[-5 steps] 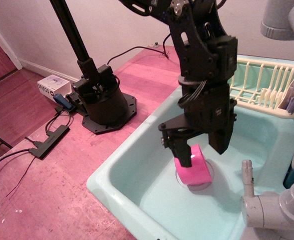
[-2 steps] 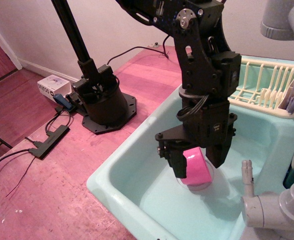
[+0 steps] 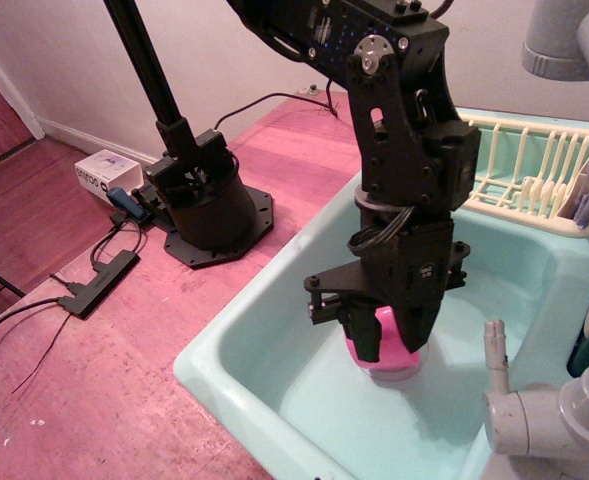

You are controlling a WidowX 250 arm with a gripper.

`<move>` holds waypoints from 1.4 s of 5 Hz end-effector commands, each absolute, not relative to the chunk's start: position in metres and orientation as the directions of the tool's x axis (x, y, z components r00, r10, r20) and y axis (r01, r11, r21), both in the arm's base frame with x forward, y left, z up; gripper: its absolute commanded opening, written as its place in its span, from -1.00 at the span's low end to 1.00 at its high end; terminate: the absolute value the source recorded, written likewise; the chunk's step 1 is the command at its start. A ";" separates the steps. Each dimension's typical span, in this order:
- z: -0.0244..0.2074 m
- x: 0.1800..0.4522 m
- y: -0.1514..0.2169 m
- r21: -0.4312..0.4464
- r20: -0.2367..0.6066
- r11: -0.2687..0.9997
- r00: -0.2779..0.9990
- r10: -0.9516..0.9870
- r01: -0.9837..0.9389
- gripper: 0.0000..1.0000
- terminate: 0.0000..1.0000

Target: Flip cup upright

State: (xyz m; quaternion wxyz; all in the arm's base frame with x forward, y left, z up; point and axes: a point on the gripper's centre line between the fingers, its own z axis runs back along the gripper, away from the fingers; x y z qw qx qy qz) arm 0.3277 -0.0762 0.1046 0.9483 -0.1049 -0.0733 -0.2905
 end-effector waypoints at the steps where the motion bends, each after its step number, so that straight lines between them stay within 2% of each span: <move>1: 0.112 0.324 -0.087 -0.153 0.238 0.785 0.793 -0.560 0.600 -1.00 -1.00; 3: 0.117 0.307 -0.096 -0.158 0.246 0.768 0.779 -0.577 0.620 -1.00 -1.00; 4: 0.109 0.304 -0.102 -0.165 0.266 0.743 0.755 -0.599 0.648 1.00 -1.00; 7: 0.120 0.310 -0.094 -0.116 0.318 0.795 0.781 -0.538 0.595 1.00 -1.00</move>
